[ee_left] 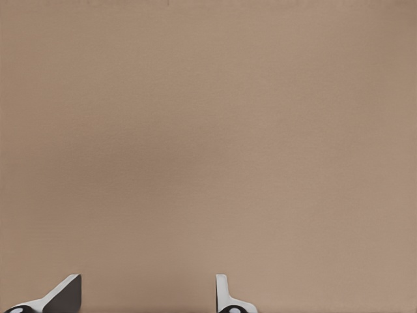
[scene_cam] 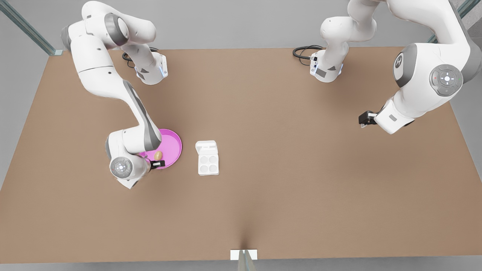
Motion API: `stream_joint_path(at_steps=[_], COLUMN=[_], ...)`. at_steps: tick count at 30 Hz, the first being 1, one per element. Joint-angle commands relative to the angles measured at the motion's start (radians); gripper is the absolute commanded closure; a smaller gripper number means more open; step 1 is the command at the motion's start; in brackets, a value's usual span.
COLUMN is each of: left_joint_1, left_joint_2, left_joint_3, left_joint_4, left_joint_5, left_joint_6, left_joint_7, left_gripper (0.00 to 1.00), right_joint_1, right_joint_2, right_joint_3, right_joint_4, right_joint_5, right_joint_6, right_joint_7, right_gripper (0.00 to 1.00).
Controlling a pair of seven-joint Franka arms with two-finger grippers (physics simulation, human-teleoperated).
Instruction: Pack egg into the box and close the box lid
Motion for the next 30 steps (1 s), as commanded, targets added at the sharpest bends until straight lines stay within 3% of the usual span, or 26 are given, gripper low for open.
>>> stream_joint_path(at_steps=[1,16,30], left_joint_1=[0.0,-0.002,-0.006], left_joint_2=[-0.001,-0.001,-0.001], left_joint_3=[0.0,0.0,0.0], left_joint_4=[0.0,0.0,0.0], left_joint_5=[0.001,0.002,0.002], left_joint_6=[0.004,0.004,0.0], left_joint_7=[-0.002,-0.002,0.0], left_gripper=[0.0,0.0,0.0], right_joint_1=[-0.004,-0.021,-0.017], right_joint_2=[-0.077,-0.08,-0.221], right_joint_3=[0.0,0.003,0.023], right_joint_4=[-0.197,-0.22,-0.442], right_joint_5=[0.0,-0.001,0.0], right_joint_6=[0.479,0.548,0.548], right_joint_7=[0.077,0.083,0.177], right_gripper=[0.0,0.0,0.0])
